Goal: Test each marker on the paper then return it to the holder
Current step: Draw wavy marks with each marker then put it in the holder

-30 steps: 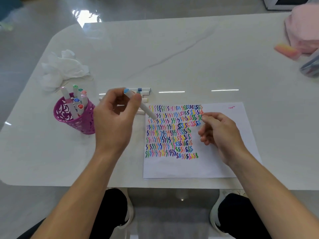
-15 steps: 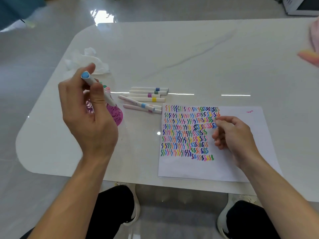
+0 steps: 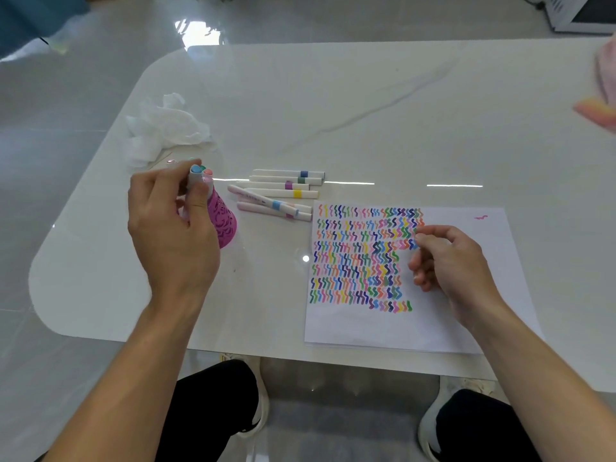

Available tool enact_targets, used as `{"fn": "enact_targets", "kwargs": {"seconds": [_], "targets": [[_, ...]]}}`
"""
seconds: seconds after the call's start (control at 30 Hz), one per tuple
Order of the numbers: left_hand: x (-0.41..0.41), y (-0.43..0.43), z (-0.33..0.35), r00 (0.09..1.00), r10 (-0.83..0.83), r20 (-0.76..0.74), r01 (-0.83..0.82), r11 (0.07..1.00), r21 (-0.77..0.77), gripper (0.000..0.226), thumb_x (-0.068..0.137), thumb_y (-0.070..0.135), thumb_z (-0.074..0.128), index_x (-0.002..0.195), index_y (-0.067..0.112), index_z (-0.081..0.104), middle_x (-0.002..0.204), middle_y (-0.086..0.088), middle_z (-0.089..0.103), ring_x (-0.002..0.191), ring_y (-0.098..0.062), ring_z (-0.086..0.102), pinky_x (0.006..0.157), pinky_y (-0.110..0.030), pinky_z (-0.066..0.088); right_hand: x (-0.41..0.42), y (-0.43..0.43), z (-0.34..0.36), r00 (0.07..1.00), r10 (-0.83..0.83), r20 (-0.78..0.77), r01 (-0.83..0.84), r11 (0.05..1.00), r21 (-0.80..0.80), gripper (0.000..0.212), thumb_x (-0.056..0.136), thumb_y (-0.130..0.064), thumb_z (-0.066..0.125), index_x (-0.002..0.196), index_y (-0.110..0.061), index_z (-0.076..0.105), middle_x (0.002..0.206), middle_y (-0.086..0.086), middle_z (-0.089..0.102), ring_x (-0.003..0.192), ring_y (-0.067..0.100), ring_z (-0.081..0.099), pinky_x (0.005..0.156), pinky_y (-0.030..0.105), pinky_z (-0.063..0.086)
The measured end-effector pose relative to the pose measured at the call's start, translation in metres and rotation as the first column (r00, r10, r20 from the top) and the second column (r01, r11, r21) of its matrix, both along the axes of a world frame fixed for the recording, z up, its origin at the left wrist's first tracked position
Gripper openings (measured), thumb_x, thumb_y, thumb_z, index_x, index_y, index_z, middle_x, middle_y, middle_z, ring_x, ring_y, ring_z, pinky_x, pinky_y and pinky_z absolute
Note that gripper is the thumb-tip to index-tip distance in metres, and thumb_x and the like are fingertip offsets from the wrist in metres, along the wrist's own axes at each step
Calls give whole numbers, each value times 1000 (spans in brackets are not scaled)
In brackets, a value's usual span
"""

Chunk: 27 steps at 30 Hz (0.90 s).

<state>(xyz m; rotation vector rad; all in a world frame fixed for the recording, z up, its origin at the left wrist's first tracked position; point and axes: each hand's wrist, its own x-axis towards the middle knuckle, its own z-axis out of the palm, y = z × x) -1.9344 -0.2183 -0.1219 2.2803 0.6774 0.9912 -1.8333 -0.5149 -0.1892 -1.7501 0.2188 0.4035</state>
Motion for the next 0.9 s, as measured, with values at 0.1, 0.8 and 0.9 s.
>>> {"fn": "enact_targets", "kwargs": {"seconds": [0.1, 0.8, 0.9], "targets": [[0, 3, -4, 996, 35, -85, -36, 999, -17, 26, 102, 34, 58, 121, 19, 68, 118, -5, 60, 101, -10, 58, 82, 2, 36, 0, -1, 0, 1000, 0, 0, 0, 1000, 7, 10, 103, -17, 56, 110, -18, 63, 60, 2, 69, 43, 14, 56, 40, 26, 46], [5, -22, -5, 993, -106, -45, 113, 976, 188, 47, 87, 11, 71, 131, 9, 54, 119, -11, 56, 108, -18, 51, 96, -36, 49, -1, 0, 0, 1000, 12, 9, -12, 1000, 9, 10, 103, -16, 55, 111, -17, 62, 61, 3, 69, 43, 15, 56, 40, 26, 45], [9, -33, -10, 980, -195, -27, 193, 924, 329, 38, 90, 5, 66, 128, 5, 61, 116, -13, 62, 108, -26, 54, 96, -41, 47, -1, -1, 0, 1000, 17, 9, -17, 1000, 14, 10, 103, -15, 55, 111, -17, 62, 61, 4, 69, 44, 16, 56, 41, 27, 46]]}}
